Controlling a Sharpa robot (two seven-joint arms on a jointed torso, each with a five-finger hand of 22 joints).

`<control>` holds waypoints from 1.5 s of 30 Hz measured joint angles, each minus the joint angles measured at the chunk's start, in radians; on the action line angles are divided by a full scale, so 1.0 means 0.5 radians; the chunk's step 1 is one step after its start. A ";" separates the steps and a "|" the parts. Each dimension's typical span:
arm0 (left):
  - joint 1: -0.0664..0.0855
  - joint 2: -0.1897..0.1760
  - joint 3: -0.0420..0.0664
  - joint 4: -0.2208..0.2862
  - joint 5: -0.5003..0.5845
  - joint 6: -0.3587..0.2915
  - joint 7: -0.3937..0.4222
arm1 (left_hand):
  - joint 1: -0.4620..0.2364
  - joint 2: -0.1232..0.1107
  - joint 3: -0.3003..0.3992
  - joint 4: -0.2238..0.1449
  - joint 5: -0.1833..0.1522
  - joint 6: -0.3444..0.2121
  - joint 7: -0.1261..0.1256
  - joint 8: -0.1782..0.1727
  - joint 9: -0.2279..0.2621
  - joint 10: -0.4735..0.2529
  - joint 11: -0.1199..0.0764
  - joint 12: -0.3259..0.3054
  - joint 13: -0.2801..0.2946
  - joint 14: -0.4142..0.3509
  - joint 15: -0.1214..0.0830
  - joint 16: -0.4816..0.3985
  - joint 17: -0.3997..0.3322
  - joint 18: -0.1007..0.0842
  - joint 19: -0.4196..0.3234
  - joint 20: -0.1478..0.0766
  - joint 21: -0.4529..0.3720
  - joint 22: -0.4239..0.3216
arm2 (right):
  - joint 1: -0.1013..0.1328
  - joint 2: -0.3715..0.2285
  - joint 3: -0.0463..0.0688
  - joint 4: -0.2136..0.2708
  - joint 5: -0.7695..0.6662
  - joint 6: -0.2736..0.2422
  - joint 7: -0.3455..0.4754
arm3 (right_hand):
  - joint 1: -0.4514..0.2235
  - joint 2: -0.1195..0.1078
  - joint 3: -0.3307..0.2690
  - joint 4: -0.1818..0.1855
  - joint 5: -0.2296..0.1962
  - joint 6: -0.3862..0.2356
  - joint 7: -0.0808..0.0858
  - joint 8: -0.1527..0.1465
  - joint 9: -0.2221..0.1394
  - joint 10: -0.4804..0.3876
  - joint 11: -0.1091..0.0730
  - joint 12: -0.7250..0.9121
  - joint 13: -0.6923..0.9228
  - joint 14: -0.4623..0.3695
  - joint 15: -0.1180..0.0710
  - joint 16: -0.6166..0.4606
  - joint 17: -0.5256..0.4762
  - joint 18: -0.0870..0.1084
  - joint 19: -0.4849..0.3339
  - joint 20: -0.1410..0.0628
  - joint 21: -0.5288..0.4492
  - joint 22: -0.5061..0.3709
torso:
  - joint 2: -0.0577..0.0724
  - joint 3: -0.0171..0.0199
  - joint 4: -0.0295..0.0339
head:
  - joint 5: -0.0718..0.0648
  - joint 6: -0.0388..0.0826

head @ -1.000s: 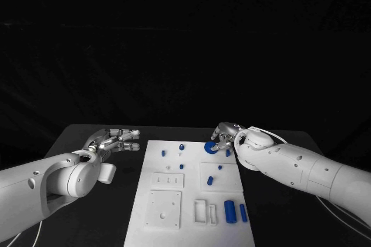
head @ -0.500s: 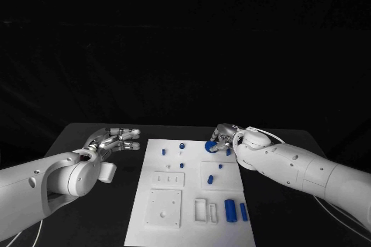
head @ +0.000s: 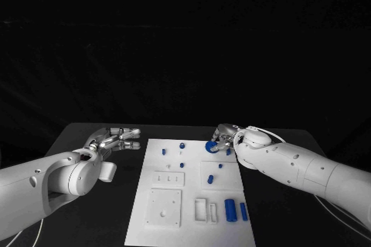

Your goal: Assemble the parts on the task board

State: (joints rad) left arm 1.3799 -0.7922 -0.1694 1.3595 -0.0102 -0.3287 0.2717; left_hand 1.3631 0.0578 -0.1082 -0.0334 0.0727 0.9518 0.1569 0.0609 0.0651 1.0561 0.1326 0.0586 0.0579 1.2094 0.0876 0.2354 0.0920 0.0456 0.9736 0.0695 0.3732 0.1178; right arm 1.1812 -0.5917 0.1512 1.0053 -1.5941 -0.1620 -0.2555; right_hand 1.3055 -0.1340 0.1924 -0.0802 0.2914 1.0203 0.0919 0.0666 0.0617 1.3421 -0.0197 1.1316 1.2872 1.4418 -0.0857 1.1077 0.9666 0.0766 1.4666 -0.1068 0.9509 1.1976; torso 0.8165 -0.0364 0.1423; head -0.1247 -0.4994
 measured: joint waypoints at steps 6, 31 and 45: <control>0.000 0.000 0.000 -0.001 0.000 0.001 -0.001 | 0.000 0.000 0.000 0.000 0.000 0.000 0.000 0.000 0.000 0.000 0.000 0.000 0.000 0.000 0.000 0.000 0.000 0.000 0.000 0.000 0.000 0.000 | 0.002 -0.001 0.001 0.001 0.004 0.012 -0.001 | -0.018 0.002 0.014 -0.014 0.007 0.000 0.000 0.000 -0.002 0.000 0.000 0.000 0.000 0.000 0.000 0.000 0.004 0.000 0.000 0.000 -0.023 0.030 | 0.000 0.0000 0.000 | -0.001 -0.002; 0.000 -0.005 0.000 0.004 -0.001 0.002 -0.004 | 0.000 0.000 0.000 0.000 0.000 0.000 0.000 0.000 0.000 0.000 0.000 0.000 0.000 0.000 0.000 0.000 0.000 0.000 -0.007 0.007 0.000 -0.006 | 0.000 -0.011 0.000 0.049 -0.035 0.021 -0.035 | -0.124 0.012 0.382 -0.189 0.292 0.139 0.000 -0.015 -0.002 0.007 0.022 0.014 0.008 0.000 0.000 0.000 0.011 0.000 0.000 0.000 -0.080 0.121 | 0.001 -0.0029 0.001 | 0.000 -0.010; -0.001 -0.008 -0.001 0.007 -0.001 0.001 -0.004 | 0.000 0.000 0.000 0.000 0.000 0.000 0.000 0.000 0.000 0.000 0.000 0.000 0.000 0.000 0.000 0.000 0.000 0.000 -0.007 0.007 0.000 -0.006 | -0.006 -0.025 -0.003 0.269 -0.136 -0.123 -0.072 | -0.123 -0.005 0.301 -0.095 0.267 0.160 0.000 -0.015 0.002 0.011 0.026 0.013 0.008 0.000 0.000 0.000 0.014 0.000 0.000 0.000 -0.104 0.154 | 0.000 -0.0015 0.000 | 0.014 -0.002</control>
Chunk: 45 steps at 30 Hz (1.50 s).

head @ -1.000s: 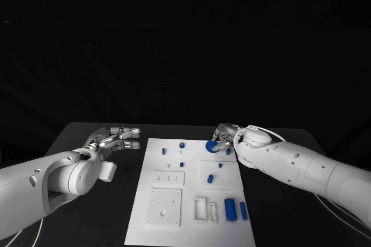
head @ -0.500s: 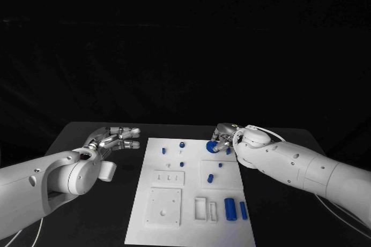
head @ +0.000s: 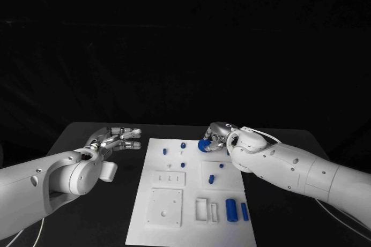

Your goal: Assemble the parts on the task board

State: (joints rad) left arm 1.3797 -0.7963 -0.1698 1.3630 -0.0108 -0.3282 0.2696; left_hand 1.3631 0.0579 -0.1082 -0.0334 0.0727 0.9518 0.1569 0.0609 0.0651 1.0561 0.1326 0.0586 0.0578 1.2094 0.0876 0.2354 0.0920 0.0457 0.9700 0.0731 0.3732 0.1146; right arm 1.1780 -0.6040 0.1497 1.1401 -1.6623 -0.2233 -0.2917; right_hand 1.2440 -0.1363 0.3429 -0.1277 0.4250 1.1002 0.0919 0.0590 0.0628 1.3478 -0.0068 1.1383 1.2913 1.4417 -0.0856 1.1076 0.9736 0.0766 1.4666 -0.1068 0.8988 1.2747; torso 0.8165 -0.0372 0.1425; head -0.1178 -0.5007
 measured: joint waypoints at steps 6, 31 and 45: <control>0.000 -0.002 0.000 0.003 0.000 -0.001 0.000 | 0.000 0.000 0.000 0.000 0.000 0.000 0.000 0.000 0.000 0.000 0.000 0.000 0.000 0.000 0.000 0.000 0.000 0.000 0.000 0.000 0.000 -0.002 | 0.001 0.025 0.000 0.093 -0.042 -0.091 -0.015 | 0.005 -0.005 0.005 0.005 -0.014 0.001 0.000 0.000 0.000 0.003 0.003 0.000 0.000 0.000 0.000 0.000 0.000 0.000 0.000 0.000 -0.008 0.005 | -0.001 -0.0010 -0.002 | 0.011 0.009; 0.000 0.019 0.000 0.010 -0.027 -0.002 0.001 | 0.000 0.000 0.000 0.000 0.000 0.000 0.000 0.000 0.000 0.000 0.000 0.000 0.000 0.000 0.000 0.000 0.000 0.000 0.000 0.000 0.008 -0.003 | -0.032 0.300 -0.039 0.043 -0.228 -0.226 -0.099 | 0.016 -0.026 0.016 0.033 -0.070 0.016 -0.004 -0.002 -0.002 0.007 0.007 0.000 -0.005 0.000 0.000 0.000 -0.008 0.000 0.000 0.000 -0.035 0.011 | 0.003 -0.0031 0.008 | 0.023 0.014; 0.000 0.029 0.001 0.008 -0.032 -0.001 0.001 | 0.000 0.000 0.000 0.000 0.000 0.000 0.000 0.000 0.000 0.000 0.000 0.000 0.000 0.000 0.000 0.000 0.000 0.000 0.000 0.000 0.008 -0.003 | -0.051 0.356 -0.083 -0.032 -0.253 -0.221 -0.107 | 0.016 -0.026 0.007 0.041 -0.083 0.014 -0.003 -0.008 -0.002 0.007 0.007 0.000 -0.005 0.000 0.000 -0.008 -0.014 0.000 0.000 0.000 -0.035 0.012 | 0.003 0.0008 0.002 | 0.030 0.005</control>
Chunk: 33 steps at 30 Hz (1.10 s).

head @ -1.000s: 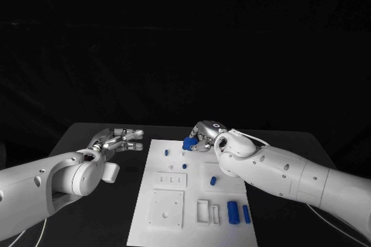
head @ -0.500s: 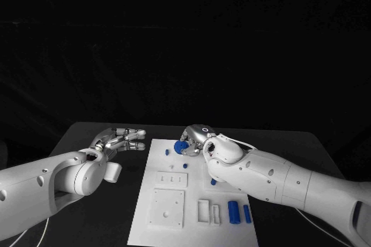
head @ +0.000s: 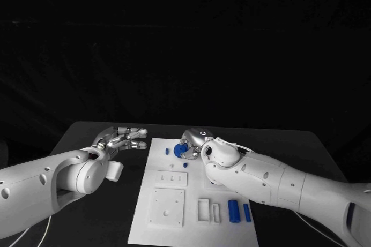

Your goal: Assemble the parts on the task board

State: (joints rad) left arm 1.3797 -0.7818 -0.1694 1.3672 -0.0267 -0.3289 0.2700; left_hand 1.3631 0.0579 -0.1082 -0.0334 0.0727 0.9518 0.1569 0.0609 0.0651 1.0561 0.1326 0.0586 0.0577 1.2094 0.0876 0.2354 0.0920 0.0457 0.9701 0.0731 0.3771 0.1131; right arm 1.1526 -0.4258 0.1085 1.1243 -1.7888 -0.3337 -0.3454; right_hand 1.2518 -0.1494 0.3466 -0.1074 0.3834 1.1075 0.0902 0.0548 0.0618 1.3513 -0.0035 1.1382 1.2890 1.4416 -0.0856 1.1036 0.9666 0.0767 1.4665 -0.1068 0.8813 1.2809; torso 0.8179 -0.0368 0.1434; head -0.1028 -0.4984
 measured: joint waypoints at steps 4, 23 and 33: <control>0.000 0.002 0.000 0.000 -0.001 0.000 0.000 | 0.000 0.000 0.000 0.000 0.000 -0.007 0.007 0.000 0.000 -0.007 0.007 0.000 0.000 0.000 0.000 0.000 0.000 0.000 0.000 0.000 0.000 -0.004 | -0.004 0.012 -0.005 -0.014 -0.003 0.001 0.000 | 0.000 0.000 -0.008 0.008 0.000 -0.002 0.002 0.000 0.000 0.000 0.000 0.000 -0.003 0.000 0.000 0.000 -0.003 0.000 0.000 0.000 -0.011 0.000 | 0.000 0.0006 -0.001 | 0.003 -0.001; 0.000 0.003 0.000 -0.003 -0.002 0.000 0.000 | 0.000 0.000 0.000 0.000 0.000 -0.007 0.007 0.000 0.000 -0.007 0.007 0.000 0.000 0.000 0.000 0.000 0.000 0.000 0.000 0.000 0.000 -0.003 | -0.010 0.028 -0.013 -0.058 -0.009 0.005 -0.019 | 0.008 -0.008 -0.020 0.019 -0.017 -0.024 0.009 0.008 0.000 -0.008 -0.008 -0.018 -0.023 0.000 0.000 -0.014 -0.017 0.000 0.000 0.000 -0.035 -0.001 | -0.001 0.0008 -0.004 | 0.003 0.000; 0.000 0.002 0.000 -0.004 -0.002 0.000 0.000 | 0.000 0.000 0.000 0.000 0.000 -0.007 0.007 0.000 0.000 -0.007 0.007 0.000 0.000 0.000 0.000 0.000 0.000 0.000 0.000 0.000 0.000 -0.003 | -0.012 0.024 -0.014 -0.054 -0.012 0.007 -0.032 | 0.009 -0.009 -0.033 0.033 -0.031 -0.042 0.012 0.008 0.000 -0.008 -0.007 -0.031 -0.031 0.000 0.000 -0.022 -0.018 0.000 0.000 0.000 -0.044 -0.001 | -0.001 0.0006 -0.004 | 0.000 -0.001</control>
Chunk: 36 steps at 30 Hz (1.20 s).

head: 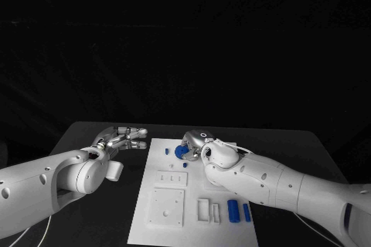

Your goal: Assemble the parts on the task board

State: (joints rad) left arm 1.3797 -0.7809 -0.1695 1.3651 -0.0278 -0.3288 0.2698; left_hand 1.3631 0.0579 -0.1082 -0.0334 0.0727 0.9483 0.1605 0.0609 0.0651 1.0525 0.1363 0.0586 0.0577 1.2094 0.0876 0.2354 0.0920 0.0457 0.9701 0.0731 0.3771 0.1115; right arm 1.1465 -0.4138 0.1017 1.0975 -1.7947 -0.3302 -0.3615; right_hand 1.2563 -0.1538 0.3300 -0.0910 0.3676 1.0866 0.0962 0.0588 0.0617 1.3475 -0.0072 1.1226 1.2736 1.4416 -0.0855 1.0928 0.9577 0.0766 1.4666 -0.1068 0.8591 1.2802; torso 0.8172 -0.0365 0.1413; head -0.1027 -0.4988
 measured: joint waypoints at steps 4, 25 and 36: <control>0.000 0.000 0.000 0.000 0.000 0.000 0.000 | 0.000 0.000 0.000 0.000 0.000 0.000 0.000 0.000 0.000 0.000 0.000 0.000 0.000 0.000 0.000 0.000 0.000 0.000 0.000 0.000 0.000 0.000 | -0.001 0.000 0.000 0.000 0.000 0.000 -0.001 | 0.007 -0.006 -0.049 0.019 -0.127 -0.063 0.008 0.006 0.002 -0.001 -0.001 -0.010 -0.011 0.000 0.000 0.000 -0.002 0.000 0.000 0.000 -0.002 -0.003 | 0.000 0.0000 0.000 | -0.001 0.001; 0.000 -0.001 0.000 -0.002 -0.001 0.000 0.000 | 0.000 0.000 0.006 -0.006 0.000 0.000 0.000 0.000 0.000 0.000 0.000 0.000 0.000 0.000 0.000 0.000 0.000 0.000 0.000 0.000 0.000 -0.006 | -0.003 -0.027 -0.001 0.009 0.084 -0.022 0.016 | 0.039 -0.033 -0.369 0.354 -0.381 -0.197 0.009 0.011 0.002 -0.015 0.000 -0.018 -0.031 0.000 0.000 -0.010 0.002 0.000 0.000 0.000 -0.019 -0.011 | 0.001 0.0000 0.001 | 0.000 0.003; 0.000 -0.005 0.000 -0.007 -0.001 -0.001 0.000 | 0.000 0.000 0.006 -0.006 0.000 0.000 0.000 0.000 0.000 0.000 0.000 0.000 0.000 0.000 0.000 0.000 0.000 0.000 0.000 0.000 0.000 -0.006 | -0.003 -0.063 -0.001 0.025 0.188 -0.010 0.070 | 0.035 -0.028 -0.352 0.348 -0.263 -0.193 0.001 0.011 0.002 -0.015 0.000 -0.018 -0.031 0.000 0.000 -0.017 -0.003 0.000 0.000 0.000 -0.019 -0.012 | 0.000 -0.0002 0.000 | 0.003 0.012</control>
State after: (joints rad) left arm 1.3797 -0.7834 -0.1695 1.3617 -0.0283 -0.3291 0.2698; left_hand 1.3631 0.0579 -0.1053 -0.0363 0.0727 0.9483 0.1605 0.0609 0.0651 1.0525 0.1363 0.0586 0.0577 1.2094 0.0876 0.2354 0.0920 0.0457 0.9701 0.0731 0.3771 0.1087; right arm 1.1451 -0.4450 0.1014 1.1099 -1.7005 -0.3353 -0.3264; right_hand 1.2736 -0.1681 0.1540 0.0828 0.2363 0.9898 0.0967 0.0645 0.0626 1.3399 -0.0071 1.1139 1.2582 1.4416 -0.0856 1.0843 0.9561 0.0766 1.4665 -0.1068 0.8494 1.2743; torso 0.8171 -0.0366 0.1412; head -0.1010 -0.4929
